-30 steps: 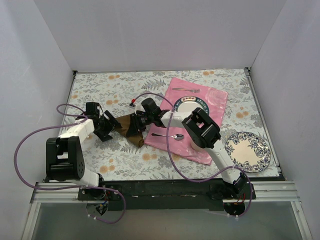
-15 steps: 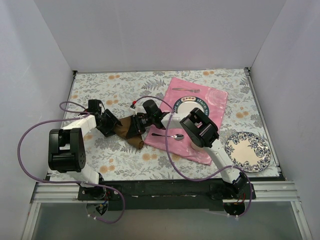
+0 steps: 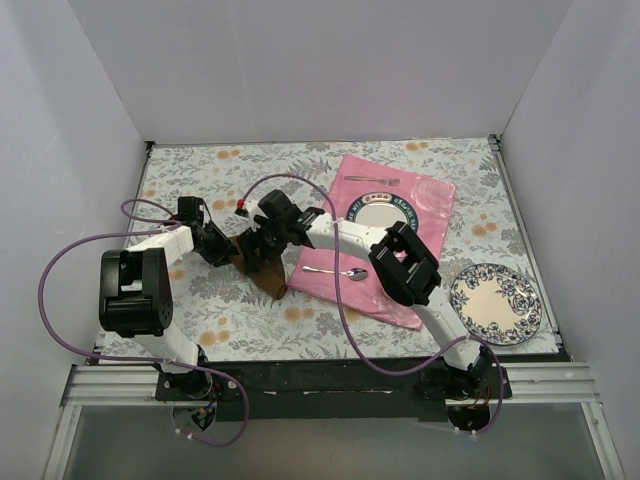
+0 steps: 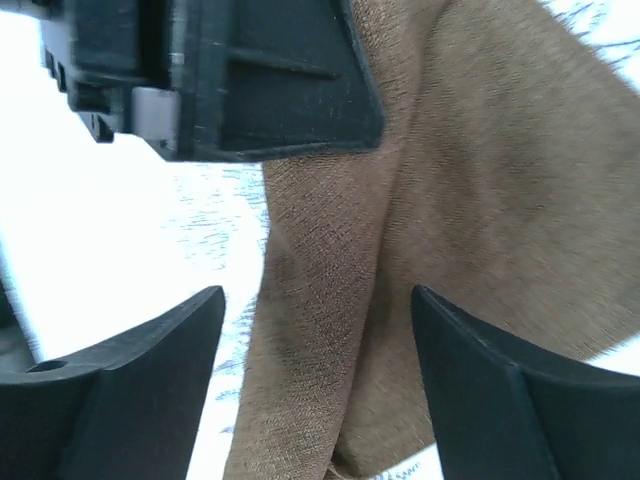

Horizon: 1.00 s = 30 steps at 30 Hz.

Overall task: Fold the napkin, place the utensils inside, and roll it up
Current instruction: Roll the napkin with the utensil

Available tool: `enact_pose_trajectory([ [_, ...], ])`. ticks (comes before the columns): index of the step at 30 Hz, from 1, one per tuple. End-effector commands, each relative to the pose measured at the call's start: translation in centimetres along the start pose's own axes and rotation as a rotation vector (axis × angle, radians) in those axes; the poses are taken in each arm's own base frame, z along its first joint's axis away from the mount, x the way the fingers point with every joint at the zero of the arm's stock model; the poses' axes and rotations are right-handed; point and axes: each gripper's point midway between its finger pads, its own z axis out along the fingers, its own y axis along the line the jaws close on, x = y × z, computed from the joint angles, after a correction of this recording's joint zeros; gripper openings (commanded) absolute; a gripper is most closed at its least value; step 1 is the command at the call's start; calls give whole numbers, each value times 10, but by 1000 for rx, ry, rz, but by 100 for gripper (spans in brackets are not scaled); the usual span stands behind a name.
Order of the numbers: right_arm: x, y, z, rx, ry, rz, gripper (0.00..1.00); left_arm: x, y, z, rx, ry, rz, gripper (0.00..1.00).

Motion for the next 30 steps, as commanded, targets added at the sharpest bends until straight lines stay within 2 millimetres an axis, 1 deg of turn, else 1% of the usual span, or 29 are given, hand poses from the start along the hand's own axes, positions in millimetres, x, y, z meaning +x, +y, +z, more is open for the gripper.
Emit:
enact_pose_trajectory([
  [1, -22, 6, -24, 333, -2, -308, 85, 13, 28, 8, -109, 40, 25, 27],
  [3, -27, -4, -24, 456, -2, -384, 88, 14, 27, 8, -108, 50, 29, 27],
  [4, -25, 3, -20, 466, 3, -413, 88, 15, 26, 9, -107, 58, 27, 27],
  [6, -22, 0, -15, 500, 19, -443, 89, 15, 26, 10, -110, 67, 28, 27],
  [7, -21, 5, -11, 503, 19, -457, 89, 14, 25, 10, -110, 66, 30, 27],
  [9, -15, 0, -6, 530, 38, -468, 89, 14, 25, 12, -111, 71, 27, 27],
  [10, -11, 1, -3, 532, 49, -471, 89, 14, 24, 11, -107, 73, 26, 28],
  [12, -5, -4, 0, 548, 61, -464, 86, 14, 22, 11, -101, 74, 26, 28],
  [13, -2, -6, 2, 550, 64, -464, 82, 14, 22, 10, -99, 76, 26, 28],
  [15, 2, -12, 4, 562, 71, -463, 78, 12, 20, 8, -93, 70, 26, 28],
  [16, 4, -12, 5, 562, 72, -461, 73, 12, 19, 7, -89, 71, 27, 29],
  [18, 8, -13, 9, 548, 80, -455, 67, 11, 16, 6, -82, 70, 30, 30],
  [20, 10, -12, 11, 530, 76, -431, 56, 9, 13, 2, -73, 65, 36, 35],
  [21, 9, -8, 11, 505, 72, -420, 49, 8, 13, 1, -74, 61, 39, 39],
  [22, 9, -10, 10, 494, 66, -396, 43, 5, 11, -3, -73, 47, 45, 48],
  [24, 8, -7, 10, 439, 51, -364, 39, 2, 10, -8, -74, 29, 51, 58],
  [25, 8, -7, 10, 416, 47, -345, 36, -2, 8, -14, -68, 5, 56, 64],
  [26, 5, 2, 11, 348, 30, -308, 34, -2, 8, -16, -65, -3, 62, 68],
  [27, 9, 4, 12, 302, 35, -294, 33, -3, 7, -20, -64, -11, 64, 70],
  [28, 5, 2, 10, 268, 16, -247, 32, -2, 9, -22, -69, -18, 64, 73],
  [29, 5, 10, 11, 194, 9, -194, 32, -6, 7, -29, -67, -46, 63, 78],
  [30, 1, 7, 10, 170, -8, -173, 31, -6, 9, -32, -72, -52, 59, 79],
])
